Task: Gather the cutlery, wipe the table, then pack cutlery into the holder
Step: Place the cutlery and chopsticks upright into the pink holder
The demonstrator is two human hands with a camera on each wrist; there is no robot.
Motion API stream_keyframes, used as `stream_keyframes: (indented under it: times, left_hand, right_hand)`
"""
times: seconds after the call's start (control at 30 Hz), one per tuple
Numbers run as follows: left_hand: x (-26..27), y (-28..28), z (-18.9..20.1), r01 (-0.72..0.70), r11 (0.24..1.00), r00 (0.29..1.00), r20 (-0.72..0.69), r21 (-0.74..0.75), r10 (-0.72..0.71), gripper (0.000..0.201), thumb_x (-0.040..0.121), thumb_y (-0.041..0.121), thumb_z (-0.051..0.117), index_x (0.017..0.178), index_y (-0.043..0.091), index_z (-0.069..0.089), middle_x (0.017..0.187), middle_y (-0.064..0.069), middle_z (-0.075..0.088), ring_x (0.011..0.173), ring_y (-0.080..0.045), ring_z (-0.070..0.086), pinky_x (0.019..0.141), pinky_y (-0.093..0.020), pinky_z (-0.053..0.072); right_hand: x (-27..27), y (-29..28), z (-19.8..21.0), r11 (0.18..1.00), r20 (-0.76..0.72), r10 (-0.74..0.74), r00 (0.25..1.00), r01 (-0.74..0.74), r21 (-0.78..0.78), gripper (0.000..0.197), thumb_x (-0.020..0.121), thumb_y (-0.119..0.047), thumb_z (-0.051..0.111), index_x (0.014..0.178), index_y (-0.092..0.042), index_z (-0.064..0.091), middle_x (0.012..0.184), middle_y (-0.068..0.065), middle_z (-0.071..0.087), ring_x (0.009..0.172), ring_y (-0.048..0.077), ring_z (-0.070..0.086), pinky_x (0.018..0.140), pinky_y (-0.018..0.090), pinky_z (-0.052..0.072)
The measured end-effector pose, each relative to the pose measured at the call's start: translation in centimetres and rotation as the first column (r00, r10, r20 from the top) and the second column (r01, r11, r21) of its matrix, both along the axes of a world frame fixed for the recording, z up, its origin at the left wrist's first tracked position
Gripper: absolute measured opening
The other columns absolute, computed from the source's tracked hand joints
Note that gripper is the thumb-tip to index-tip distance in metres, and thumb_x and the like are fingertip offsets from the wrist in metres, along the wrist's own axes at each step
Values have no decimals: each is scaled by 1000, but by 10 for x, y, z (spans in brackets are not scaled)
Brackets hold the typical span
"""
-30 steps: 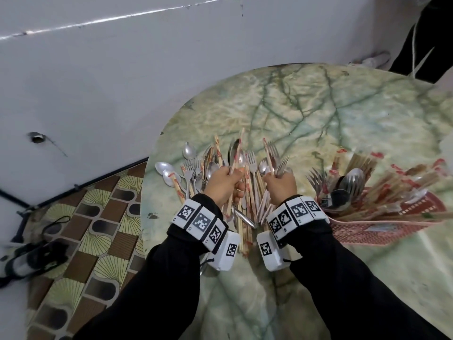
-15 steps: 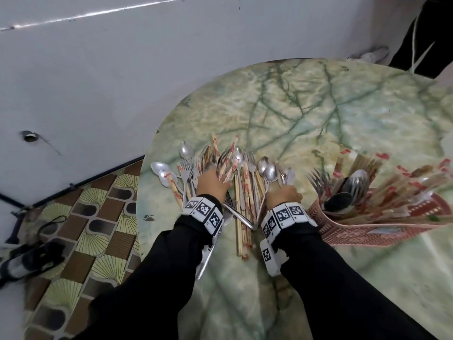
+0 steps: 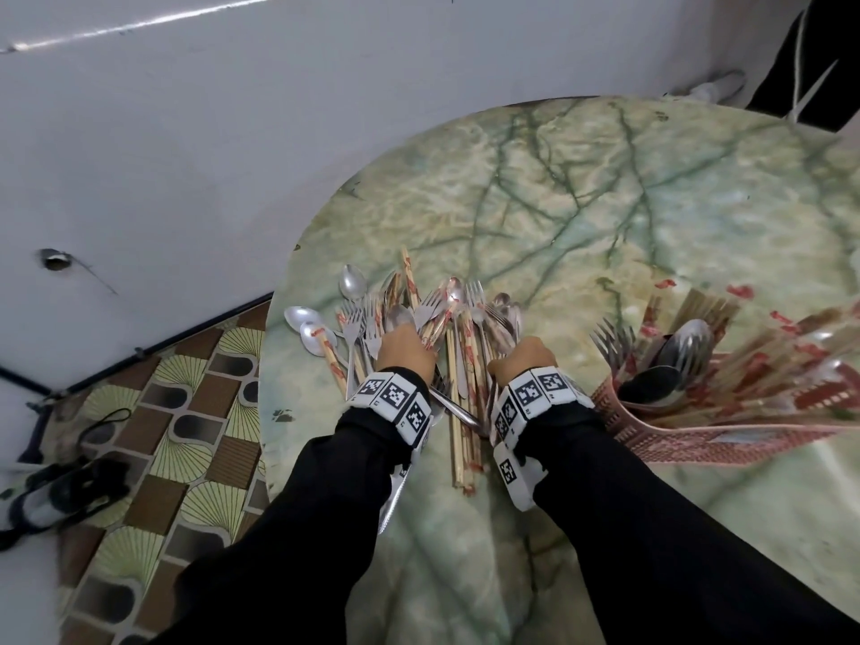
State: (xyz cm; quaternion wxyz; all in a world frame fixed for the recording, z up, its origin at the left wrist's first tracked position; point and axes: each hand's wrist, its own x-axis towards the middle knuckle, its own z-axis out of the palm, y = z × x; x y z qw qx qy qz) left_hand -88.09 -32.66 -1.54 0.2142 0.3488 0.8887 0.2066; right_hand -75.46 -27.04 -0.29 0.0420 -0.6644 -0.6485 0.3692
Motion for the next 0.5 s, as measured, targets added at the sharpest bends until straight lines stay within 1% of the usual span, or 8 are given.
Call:
stream_keyframes:
  times: [0.07,0.1,0.13,0.2,0.27,0.33,0.43,0.5]
  left_hand:
    - [0,0,2,17,1000,1000,-10,-3,-17,41,89,20,60,123,1,46,104,-16,62,91,-30,60,71,-31,45]
    - [0,0,3,21,1000,1000,-13,-4,-21,45,90,23,60,126,1,44,105,-17,62,94,-31,60,72,-31,45]
    - [0,0,4,22,1000,1000,-9,-1,-22,48,89,23,60,128,2,41,105,-17,61,95,-31,61,74,-32,47]
    - [1,0,6,6,1000,1000,20,4,-6,52,87,15,61,131,2,36,106,-17,61,95,-32,61,80,-36,53]
    - [2,1,9,-10,1000,999,42,-17,11,57,86,9,61,136,2,33,106,-18,61,94,-31,62,81,-38,54]
    - [2,1,12,-13,999,999,37,-38,14,53,87,11,61,133,0,38,109,-18,61,97,-31,61,81,-35,53]
    - [2,1,15,-29,999,999,37,-20,30,47,86,25,64,121,-2,49,110,-18,61,100,-31,60,80,-35,50]
    - [3,1,15,-29,1000,999,41,0,29,47,85,32,65,117,-1,52,109,-16,62,99,-32,61,81,-36,50]
  right_hand:
    - [-2,0,-1,1000,1,11,1000,-11,-7,22,82,-10,59,66,-3,45,72,11,52,68,28,52,56,26,39]
    - [-2,0,0,1000,2,20,1000,-20,-13,24,82,-9,58,63,-4,43,71,10,51,69,28,52,58,26,39]
    - [-3,0,1,999,1,26,1000,-26,-20,21,83,-9,58,67,-3,46,74,11,52,71,29,53,59,27,40]
    - [-4,-1,2,999,-16,28,999,-28,-26,10,84,-9,56,80,-2,52,83,12,52,77,30,55,63,27,40]
    - [-4,-2,3,999,-33,23,999,-24,-28,18,86,-9,54,72,-2,47,84,13,51,75,28,52,63,27,39]
    - [-3,-2,3,999,-36,7,999,-8,-37,27,89,-8,51,64,-3,43,87,16,54,77,28,52,64,27,37]
    - [-1,-1,7,999,-24,-17,1000,16,-31,15,92,-5,46,79,3,50,108,24,61,95,35,59,68,28,37]
    - [1,0,9,999,4,-18,1000,18,-33,15,92,-3,46,81,5,53,113,24,61,95,36,59,69,29,39]
